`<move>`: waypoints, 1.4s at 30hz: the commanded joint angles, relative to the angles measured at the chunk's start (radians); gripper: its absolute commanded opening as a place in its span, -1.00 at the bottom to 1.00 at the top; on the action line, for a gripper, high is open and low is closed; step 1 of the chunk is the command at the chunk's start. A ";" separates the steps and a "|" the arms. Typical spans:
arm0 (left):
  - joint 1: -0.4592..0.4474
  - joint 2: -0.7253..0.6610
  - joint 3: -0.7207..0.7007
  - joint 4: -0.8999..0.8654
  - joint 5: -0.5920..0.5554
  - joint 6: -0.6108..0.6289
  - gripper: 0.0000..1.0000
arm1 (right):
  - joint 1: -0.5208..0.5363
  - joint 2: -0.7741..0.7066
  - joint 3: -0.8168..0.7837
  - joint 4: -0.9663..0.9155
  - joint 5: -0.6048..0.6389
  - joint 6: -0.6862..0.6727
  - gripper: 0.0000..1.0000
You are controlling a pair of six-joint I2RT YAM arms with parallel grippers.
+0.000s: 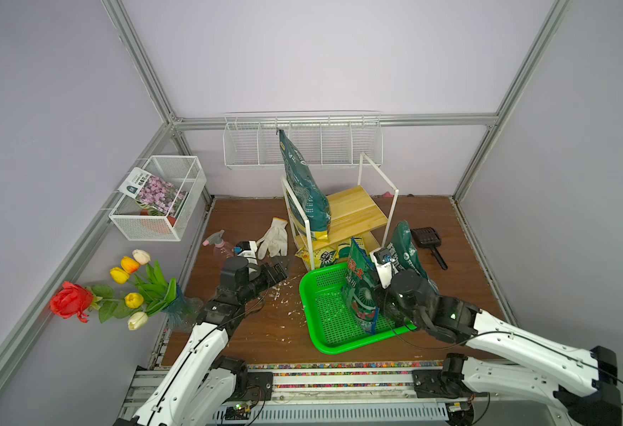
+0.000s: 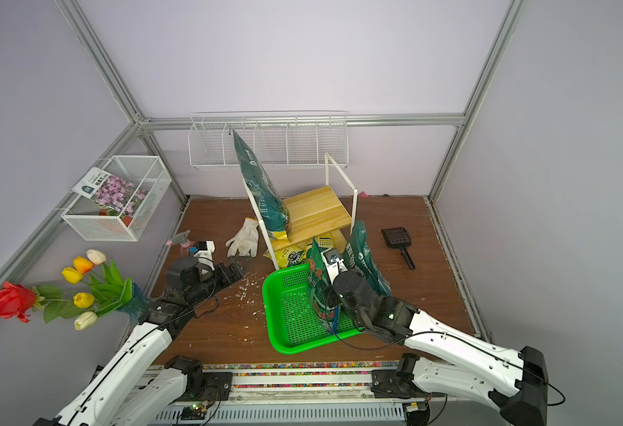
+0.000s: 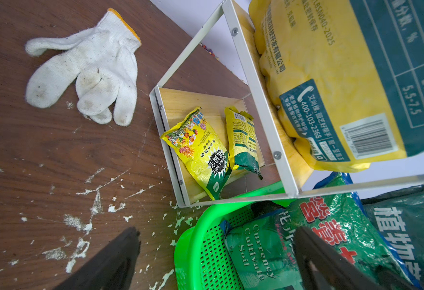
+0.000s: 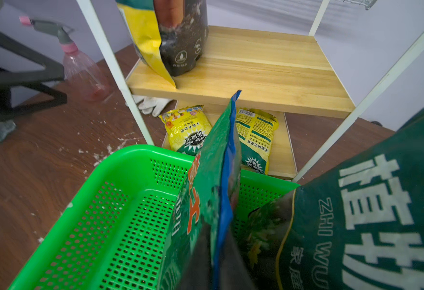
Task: Take down the fertilizer bag from the shelf
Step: Place the fertilizer bag in the storage box, then pick up the fertilizer bag from the shelf.
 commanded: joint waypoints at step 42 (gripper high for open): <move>-0.005 -0.003 0.032 -0.009 -0.003 0.040 0.99 | 0.006 0.518 0.900 0.047 -0.225 -0.404 0.83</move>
